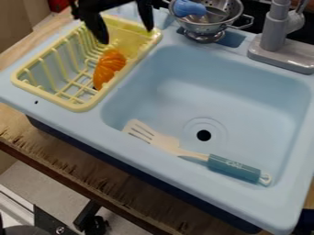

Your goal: Take the silver strainer and put it inside the sink

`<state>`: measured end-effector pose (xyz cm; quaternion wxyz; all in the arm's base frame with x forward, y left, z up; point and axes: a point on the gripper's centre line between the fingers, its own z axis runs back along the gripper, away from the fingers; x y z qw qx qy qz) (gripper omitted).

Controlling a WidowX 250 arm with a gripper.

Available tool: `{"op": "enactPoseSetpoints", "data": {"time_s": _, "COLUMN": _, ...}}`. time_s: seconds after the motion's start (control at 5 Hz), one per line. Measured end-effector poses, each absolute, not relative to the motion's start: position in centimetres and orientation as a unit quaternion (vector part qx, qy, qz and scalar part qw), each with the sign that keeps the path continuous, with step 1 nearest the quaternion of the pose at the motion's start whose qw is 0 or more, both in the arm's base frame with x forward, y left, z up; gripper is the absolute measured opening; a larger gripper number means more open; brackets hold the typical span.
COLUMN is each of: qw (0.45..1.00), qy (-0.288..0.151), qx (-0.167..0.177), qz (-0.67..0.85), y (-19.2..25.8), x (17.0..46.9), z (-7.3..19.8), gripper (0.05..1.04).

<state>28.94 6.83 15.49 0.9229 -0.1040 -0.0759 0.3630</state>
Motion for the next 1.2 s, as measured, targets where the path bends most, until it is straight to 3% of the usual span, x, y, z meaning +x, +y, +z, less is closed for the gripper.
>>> {"op": "enactPoseSetpoints", "data": {"time_s": 0.6, "qw": 0.868, "qy": -0.123, "qx": -0.154, "qz": 0.455, "y": 8.2, "x": 31.8, "z": 17.8, "gripper": 0.984}}
{"op": "enactPoseSetpoints", "data": {"time_s": 1.2, "qw": 0.864, "qy": -0.108, "qx": -0.147, "qz": 0.470, "y": 6.0, "x": 35.2, "z": 16.1, "gripper": 0.984}}
